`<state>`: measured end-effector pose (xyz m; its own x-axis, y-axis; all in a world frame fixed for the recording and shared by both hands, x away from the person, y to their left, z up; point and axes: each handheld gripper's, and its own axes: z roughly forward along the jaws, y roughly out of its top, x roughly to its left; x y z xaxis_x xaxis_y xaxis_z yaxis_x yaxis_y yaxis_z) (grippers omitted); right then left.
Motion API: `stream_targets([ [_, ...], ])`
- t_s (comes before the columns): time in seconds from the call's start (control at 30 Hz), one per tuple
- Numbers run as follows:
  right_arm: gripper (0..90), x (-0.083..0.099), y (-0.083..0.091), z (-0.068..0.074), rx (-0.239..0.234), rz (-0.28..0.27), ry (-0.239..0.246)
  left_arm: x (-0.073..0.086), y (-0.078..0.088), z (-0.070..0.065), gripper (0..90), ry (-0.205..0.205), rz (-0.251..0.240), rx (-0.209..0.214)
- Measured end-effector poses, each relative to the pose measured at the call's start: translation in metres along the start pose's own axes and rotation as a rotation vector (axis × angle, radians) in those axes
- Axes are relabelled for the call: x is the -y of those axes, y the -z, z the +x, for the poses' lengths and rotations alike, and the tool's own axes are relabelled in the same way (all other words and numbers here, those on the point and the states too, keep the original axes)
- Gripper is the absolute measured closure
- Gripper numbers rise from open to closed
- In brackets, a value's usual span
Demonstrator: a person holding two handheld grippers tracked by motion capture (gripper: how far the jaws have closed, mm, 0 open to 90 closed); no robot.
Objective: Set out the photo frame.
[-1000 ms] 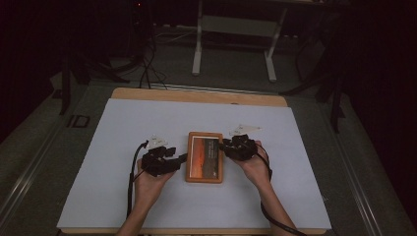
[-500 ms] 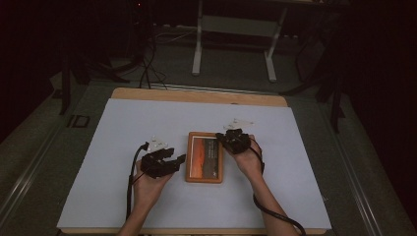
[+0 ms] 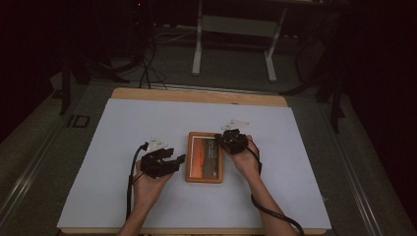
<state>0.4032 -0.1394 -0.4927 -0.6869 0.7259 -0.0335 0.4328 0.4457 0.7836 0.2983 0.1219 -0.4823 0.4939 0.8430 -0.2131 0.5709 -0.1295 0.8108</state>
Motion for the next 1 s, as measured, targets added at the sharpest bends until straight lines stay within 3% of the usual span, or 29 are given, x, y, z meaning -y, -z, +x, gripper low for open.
stream_targets([
  [0.47, 90.0, 0.006, -0.001, -0.008, 0.014, 0.009, -0.032, 0.0, 0.0, 0.001, 45.6, 0.007, 0.002, -0.001],
  [0.67, 90.0, 0.014, -0.003, -0.017, 0.017, 0.022, -0.069, 0.0, -0.001, 0.0, 45.6, 0.007, 0.007, 0.002],
  [1.0, 90.0, 0.019, -0.008, -0.026, 0.011, 0.064, -0.087, 0.0, -0.001, -0.002, 44.6, 0.02, -0.012, 0.057],
])
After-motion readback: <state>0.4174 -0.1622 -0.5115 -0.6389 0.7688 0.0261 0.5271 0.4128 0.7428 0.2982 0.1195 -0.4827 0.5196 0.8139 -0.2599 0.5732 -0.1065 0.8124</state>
